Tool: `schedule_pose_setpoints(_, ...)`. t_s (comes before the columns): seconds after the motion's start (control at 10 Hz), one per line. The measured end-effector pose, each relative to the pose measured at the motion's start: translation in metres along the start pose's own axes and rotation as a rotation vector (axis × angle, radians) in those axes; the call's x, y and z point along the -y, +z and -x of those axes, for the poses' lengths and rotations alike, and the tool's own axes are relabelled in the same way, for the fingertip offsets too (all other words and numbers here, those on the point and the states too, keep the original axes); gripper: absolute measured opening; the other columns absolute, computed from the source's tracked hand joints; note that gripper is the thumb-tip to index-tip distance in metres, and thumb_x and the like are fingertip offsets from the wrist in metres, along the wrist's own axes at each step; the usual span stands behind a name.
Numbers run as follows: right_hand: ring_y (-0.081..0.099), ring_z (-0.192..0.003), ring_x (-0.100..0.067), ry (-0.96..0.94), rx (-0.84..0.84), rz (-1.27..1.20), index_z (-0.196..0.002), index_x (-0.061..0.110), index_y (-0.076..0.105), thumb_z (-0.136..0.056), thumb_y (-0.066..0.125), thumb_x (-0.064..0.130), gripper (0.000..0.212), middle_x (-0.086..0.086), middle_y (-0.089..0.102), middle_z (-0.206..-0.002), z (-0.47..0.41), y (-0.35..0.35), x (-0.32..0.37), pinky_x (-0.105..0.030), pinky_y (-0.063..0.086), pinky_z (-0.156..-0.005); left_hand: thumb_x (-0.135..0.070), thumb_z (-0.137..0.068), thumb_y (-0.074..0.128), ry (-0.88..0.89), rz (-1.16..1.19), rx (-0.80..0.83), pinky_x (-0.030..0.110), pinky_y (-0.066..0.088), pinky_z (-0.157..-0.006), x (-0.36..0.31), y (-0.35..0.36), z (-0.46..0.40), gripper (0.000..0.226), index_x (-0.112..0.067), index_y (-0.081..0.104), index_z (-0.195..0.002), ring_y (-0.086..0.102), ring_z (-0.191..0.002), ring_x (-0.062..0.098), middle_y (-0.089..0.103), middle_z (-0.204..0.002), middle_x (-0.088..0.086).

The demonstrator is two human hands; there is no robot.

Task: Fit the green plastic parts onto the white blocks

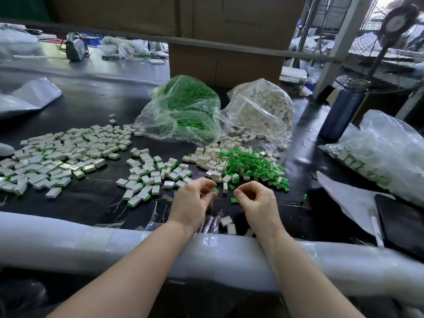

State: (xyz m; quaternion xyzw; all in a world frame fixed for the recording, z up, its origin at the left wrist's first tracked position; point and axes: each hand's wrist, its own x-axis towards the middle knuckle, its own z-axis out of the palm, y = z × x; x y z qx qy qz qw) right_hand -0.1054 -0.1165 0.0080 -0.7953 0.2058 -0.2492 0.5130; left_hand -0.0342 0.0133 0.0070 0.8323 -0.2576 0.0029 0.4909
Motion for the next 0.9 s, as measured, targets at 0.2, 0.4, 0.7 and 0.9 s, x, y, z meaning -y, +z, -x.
schedule_pose_setpoints(0.2,0.057,-0.071,-0.014,0.03,-0.038,0.076,-0.071,0.019,0.063,-0.083,0.068,0.014,0.014,0.003,0.062,-0.07,-0.001,0.0,-0.002,-0.029,0.049,-0.071,-0.004,-0.086,0.061,-0.032,-0.142,-0.254,0.008,0.036,-0.079,0.006,-0.002,-0.004,0.023,-0.008,0.068,-0.108,0.048,-0.083,0.008,0.056,-0.102,0.003)
schedule_pose_setpoints(0.4,0.058,-0.079,-0.017,0.066,-0.109,0.143,-0.076,0.016,0.064,-0.084,0.066,0.016,0.009,-0.002,0.064,-0.08,-0.003,-0.001,-0.005,-0.027,0.046,-0.072,-0.017,-0.09,0.057,-0.115,-0.306,-0.129,0.026,0.039,-0.094,0.008,0.004,-0.005,0.035,0.002,0.055,-0.12,0.05,-0.107,0.024,0.041,-0.123,0.009)
schedule_pose_setpoints(0.7,0.052,-0.104,-0.026,0.259,-0.494,0.092,-0.114,0.008,0.061,-0.084,0.062,0.007,0.029,-0.016,0.052,-0.119,-0.015,-0.011,-0.019,-0.038,0.039,-0.1,-0.019,-0.093,0.05,-0.149,-0.376,-0.157,0.029,0.027,-0.104,0.008,0.001,-0.004,0.039,-0.002,0.05,-0.128,0.036,-0.125,0.026,0.047,-0.133,0.011)
schedule_pose_setpoints(0.9,0.055,-0.078,-0.015,0.263,-0.664,-0.321,-0.088,0.018,0.064,-0.084,0.058,-0.001,0.02,0.001,0.059,-0.083,-0.01,-0.021,-0.021,-0.022,0.043,-0.07,-0.01,-0.089,0.056,-0.087,-0.181,-0.324,0.025,0.04,-0.082,0.006,-0.005,-0.004,0.02,-0.008,0.063,-0.107,0.051,-0.101,0.023,0.054,-0.112,0.008)
